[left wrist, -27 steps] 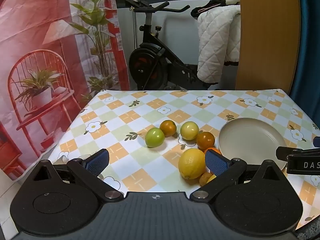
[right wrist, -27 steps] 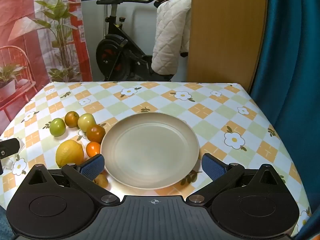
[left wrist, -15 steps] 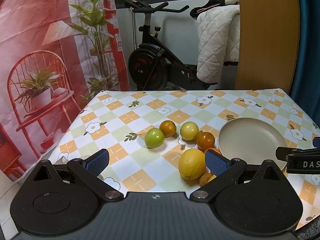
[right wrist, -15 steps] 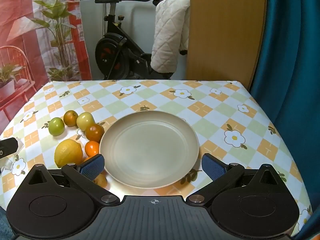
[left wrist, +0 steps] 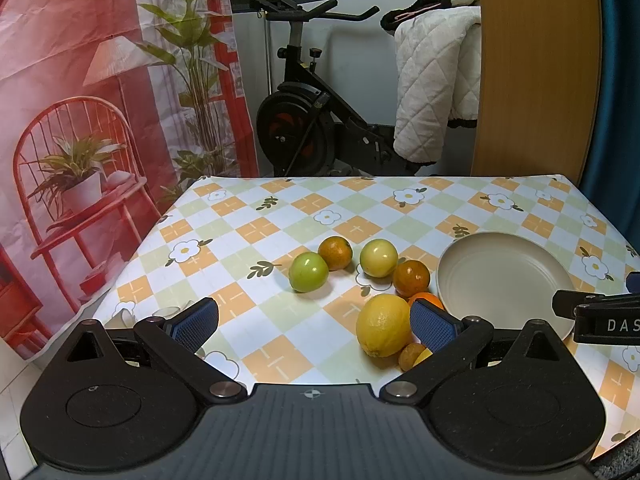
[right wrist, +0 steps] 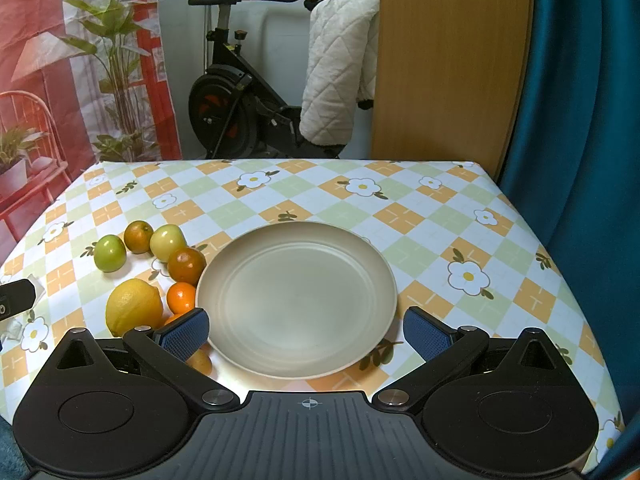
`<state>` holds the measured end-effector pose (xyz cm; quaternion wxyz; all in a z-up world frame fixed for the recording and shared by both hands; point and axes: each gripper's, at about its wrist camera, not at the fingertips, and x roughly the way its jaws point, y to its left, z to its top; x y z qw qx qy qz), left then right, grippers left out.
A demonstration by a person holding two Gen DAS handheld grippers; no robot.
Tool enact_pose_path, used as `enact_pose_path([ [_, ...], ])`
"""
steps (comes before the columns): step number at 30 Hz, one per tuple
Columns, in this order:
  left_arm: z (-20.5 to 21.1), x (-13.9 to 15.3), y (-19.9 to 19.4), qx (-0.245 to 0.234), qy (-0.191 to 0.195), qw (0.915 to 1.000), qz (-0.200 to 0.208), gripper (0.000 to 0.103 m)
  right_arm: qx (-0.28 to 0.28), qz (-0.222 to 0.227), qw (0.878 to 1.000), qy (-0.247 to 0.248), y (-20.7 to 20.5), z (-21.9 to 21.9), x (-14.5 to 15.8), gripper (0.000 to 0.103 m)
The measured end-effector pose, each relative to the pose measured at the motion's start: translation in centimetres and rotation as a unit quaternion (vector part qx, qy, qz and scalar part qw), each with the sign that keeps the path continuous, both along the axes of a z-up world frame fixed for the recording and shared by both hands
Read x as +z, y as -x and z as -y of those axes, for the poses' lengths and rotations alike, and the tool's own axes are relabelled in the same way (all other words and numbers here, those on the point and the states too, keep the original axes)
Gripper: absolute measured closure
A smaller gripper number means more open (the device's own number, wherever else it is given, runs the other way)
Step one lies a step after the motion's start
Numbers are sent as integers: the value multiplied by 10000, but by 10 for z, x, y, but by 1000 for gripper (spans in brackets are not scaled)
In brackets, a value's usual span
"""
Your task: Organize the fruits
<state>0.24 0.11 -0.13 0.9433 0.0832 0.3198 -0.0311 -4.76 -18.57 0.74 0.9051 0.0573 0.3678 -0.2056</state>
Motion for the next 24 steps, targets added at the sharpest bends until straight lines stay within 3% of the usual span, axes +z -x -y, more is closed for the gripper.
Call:
enact_pose_path([
  [24, 0, 0, -1, -3, 5, 10000, -12, 0, -2, -11, 10000, 11, -1, -1, 2, 0],
])
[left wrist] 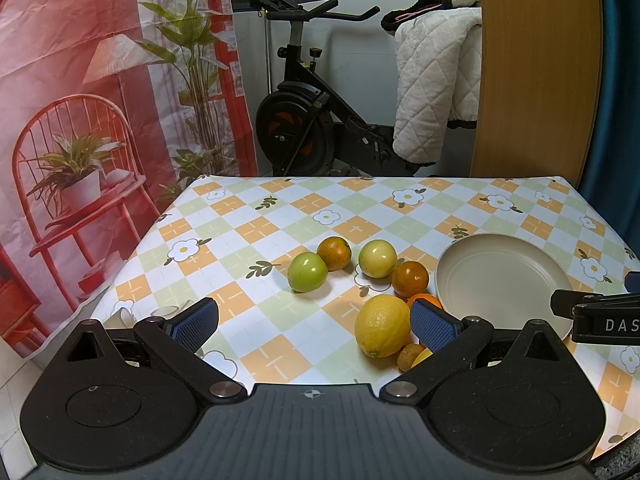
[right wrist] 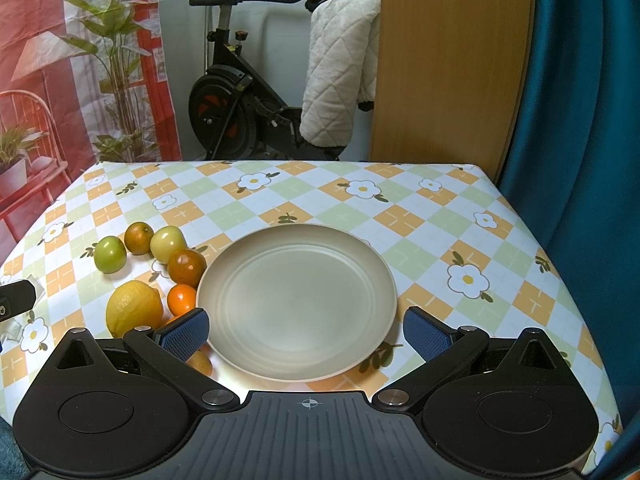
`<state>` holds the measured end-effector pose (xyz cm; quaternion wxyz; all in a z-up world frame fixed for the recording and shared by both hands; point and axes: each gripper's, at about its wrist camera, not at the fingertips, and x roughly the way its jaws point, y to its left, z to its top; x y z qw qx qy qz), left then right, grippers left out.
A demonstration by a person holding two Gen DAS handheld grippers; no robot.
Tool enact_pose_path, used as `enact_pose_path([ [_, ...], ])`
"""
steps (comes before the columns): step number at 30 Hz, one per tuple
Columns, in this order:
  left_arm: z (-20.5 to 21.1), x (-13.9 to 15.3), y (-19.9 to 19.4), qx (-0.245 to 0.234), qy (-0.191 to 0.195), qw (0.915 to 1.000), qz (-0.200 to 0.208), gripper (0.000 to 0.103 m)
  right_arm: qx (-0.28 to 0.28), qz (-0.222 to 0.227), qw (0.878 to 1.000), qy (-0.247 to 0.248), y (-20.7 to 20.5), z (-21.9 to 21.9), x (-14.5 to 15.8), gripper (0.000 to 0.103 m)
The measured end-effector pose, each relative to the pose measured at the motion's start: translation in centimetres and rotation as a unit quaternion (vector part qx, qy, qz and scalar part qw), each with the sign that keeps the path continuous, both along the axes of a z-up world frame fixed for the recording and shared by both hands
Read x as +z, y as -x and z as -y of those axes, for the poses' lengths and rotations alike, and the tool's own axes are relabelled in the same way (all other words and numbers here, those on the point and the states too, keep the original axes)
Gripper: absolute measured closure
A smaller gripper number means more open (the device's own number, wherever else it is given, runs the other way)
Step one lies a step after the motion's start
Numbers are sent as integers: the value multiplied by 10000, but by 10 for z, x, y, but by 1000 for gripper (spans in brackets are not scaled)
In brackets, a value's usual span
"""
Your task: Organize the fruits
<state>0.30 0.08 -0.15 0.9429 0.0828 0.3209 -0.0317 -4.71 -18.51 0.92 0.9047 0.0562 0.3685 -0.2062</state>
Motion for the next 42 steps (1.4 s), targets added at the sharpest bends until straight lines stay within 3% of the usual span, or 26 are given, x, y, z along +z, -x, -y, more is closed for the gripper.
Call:
enact_pose_path([
  [42, -7, -6, -8, 19, 174, 9998, -88, 1, 116, -28, 9999, -37, -3, 1, -6, 0],
])
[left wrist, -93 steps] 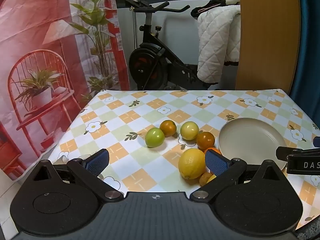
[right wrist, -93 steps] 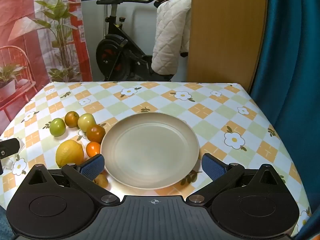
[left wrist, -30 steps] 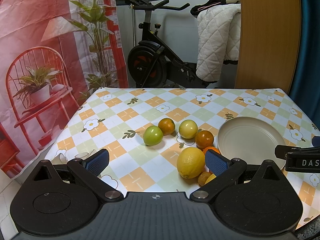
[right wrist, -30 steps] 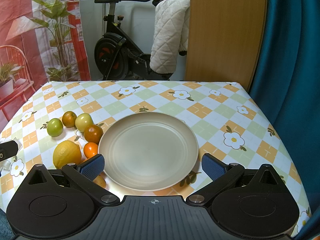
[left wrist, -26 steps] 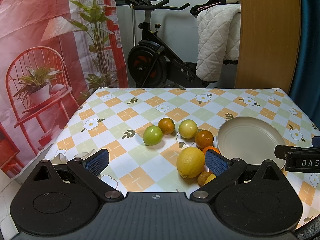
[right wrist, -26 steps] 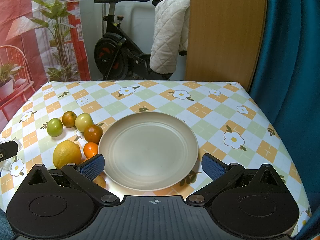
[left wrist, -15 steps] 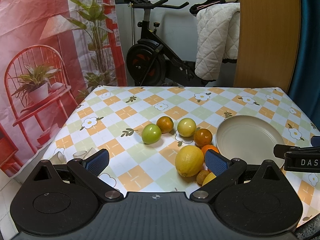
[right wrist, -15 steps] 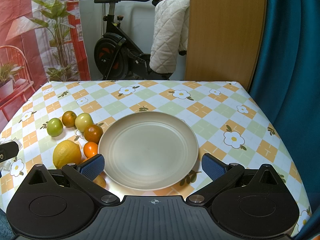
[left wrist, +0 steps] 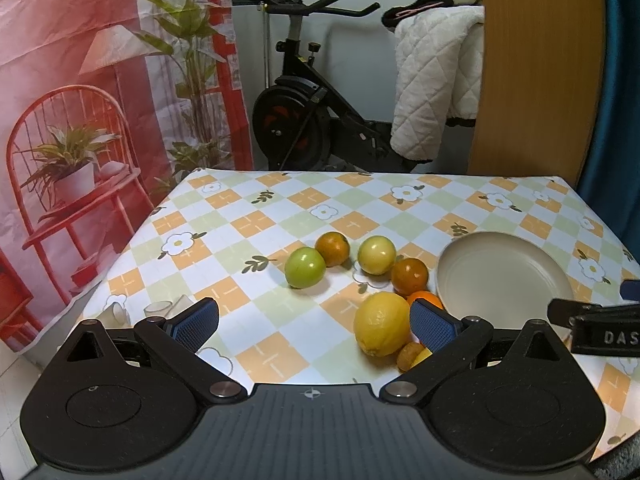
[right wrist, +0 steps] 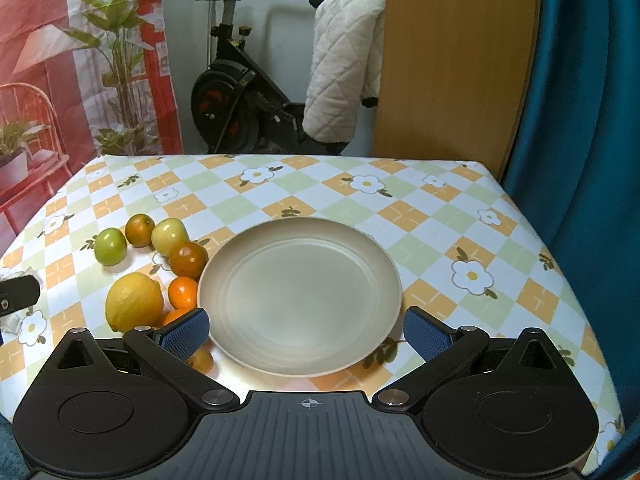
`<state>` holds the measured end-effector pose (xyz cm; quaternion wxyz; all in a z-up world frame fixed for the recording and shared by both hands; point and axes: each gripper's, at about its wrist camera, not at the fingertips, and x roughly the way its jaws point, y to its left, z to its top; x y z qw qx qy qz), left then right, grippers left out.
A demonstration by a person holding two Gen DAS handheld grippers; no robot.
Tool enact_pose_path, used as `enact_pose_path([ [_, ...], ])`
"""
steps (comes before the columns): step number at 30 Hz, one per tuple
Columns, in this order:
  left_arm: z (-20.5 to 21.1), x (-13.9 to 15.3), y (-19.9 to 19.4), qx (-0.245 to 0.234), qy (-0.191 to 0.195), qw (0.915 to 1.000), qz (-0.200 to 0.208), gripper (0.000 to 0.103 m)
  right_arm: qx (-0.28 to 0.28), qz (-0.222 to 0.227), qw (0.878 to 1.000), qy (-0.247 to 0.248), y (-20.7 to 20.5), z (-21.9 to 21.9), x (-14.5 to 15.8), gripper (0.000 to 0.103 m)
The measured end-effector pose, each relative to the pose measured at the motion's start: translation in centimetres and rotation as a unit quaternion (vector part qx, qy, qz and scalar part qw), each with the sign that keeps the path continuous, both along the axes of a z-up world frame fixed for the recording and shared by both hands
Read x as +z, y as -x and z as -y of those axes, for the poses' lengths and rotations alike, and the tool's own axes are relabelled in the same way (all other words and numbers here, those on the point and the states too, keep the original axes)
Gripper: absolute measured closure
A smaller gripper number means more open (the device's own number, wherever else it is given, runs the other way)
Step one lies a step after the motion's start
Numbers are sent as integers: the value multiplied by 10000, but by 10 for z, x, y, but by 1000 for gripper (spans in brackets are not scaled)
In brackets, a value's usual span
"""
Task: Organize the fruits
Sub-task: 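Move the right tool down over the large yellow lemon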
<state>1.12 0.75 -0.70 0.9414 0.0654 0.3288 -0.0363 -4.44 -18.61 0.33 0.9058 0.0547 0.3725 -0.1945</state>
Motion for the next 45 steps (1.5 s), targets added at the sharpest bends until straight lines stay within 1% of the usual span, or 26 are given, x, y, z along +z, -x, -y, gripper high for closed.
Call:
enact_pose_path([
  [5, -7, 0, -7, 42, 141, 9999, 26, 1, 189, 106, 9998, 13, -4, -2, -2, 0],
  [8, -8, -3, -10, 17, 179, 9998, 10, 1, 324, 243, 9989, -223, -6, 0, -5, 0],
  [9, -8, -4, -11, 4, 179, 9998, 11, 2, 384, 269, 9984, -325, -7, 1, -6, 0],
  [11, -9, -6, -11, -39, 215, 9998, 31, 10, 429, 311, 9977, -421, -8, 2, -9, 0],
  [12, -9, -7, -12, -89, 281, 9996, 15, 12, 453, 335, 9975, -423, -8, 2, -11, 0],
  [17, -14, -13, -13, -284, 720, 9970, 55, 12, 562, 510, 9960, -473, -10, -1, -17, 0],
  [20, -13, -17, -15, -411, 839, 9956, 33, 12, 717, 490, 9952, -453, -12, -5, -21, 0],
  [22, -12, -21, -17, -484, 885, 9949, -63, 12, 849, 450, 9942, -482, -15, -8, -24, 0],
  [23, -11, -23, -18, -517, 881, 9947, -129, 12, 893, 436, 9938, -498, -16, -10, -25, 0],
  [25, -9, -25, -18, -470, 738, 9960, -165, 12, 983, 412, 9931, -490, -18, -14, -28, 0],
  [27, -8, -27, -18, -396, 611, 9972, -153, 12, 1075, 479, 9925, -339, -18, -18, -29, 0],
  [29, -8, -29, -20, -341, 540, 9978, -203, 12, 1157, 419, 9920, -281, -20, -20, -30, 0],
  [32, -9, -32, -20, -357, 540, 9975, -273, 12, 1219, 364, 9918, -144, -21, -25, -34, 1],
  [37, -9, -42, -20, -357, 479, 9974, -406, 12, 1304, 343, 9909, -64, -18, -28, -41, 1],
  [45, -5, -46, -16, -479, 291, 9980, -291, 12, 1417, 215, 9897, -20, -16, -30, -51, 1],
])
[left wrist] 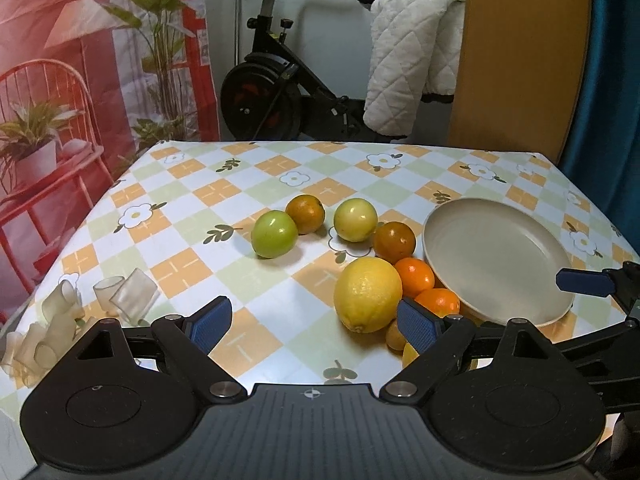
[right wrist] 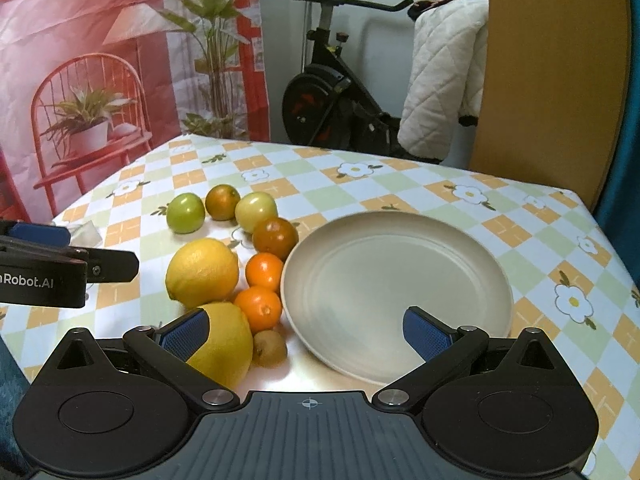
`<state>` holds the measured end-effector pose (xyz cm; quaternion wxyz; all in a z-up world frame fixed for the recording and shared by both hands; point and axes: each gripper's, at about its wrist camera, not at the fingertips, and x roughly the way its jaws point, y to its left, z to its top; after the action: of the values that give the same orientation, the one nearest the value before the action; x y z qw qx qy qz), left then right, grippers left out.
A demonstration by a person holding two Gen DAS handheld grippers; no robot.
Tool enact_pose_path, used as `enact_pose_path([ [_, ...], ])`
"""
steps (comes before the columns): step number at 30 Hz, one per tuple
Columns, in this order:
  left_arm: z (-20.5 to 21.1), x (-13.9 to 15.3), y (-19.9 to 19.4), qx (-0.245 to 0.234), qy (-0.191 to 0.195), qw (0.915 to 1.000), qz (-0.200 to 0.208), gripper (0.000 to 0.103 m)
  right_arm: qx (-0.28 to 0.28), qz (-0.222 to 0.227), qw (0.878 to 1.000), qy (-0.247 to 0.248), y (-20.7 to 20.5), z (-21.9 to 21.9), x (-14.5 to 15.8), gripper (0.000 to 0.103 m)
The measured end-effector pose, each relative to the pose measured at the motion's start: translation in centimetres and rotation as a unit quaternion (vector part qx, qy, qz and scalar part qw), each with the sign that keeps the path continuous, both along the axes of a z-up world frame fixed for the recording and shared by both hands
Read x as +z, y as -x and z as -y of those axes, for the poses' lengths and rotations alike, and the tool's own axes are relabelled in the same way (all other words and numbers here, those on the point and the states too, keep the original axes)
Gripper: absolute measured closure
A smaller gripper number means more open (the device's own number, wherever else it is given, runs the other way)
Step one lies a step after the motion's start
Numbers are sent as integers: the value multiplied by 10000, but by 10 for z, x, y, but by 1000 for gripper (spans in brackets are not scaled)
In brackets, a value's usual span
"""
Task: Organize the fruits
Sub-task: 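Move the right tool down over the large yellow lemon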
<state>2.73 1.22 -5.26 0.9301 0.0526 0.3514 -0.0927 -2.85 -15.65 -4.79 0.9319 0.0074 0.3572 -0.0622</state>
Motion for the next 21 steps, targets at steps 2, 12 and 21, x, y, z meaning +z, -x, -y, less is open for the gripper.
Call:
enact_pose_path([
  [2, 0, -2, -1, -80, 51, 9999, -74, 12, 154, -7, 9999, 24, 1, -4, -2, 1],
  [12, -3, -7, 0, -158, 226, 9995, -184, 13, 876, -112, 9958, 245, 5, -27, -9, 24],
  [21, 11, -15, 2, -845, 692, 9932, -394, 27, 1303, -144, 9911, 213, 5, -37, -15, 42],
])
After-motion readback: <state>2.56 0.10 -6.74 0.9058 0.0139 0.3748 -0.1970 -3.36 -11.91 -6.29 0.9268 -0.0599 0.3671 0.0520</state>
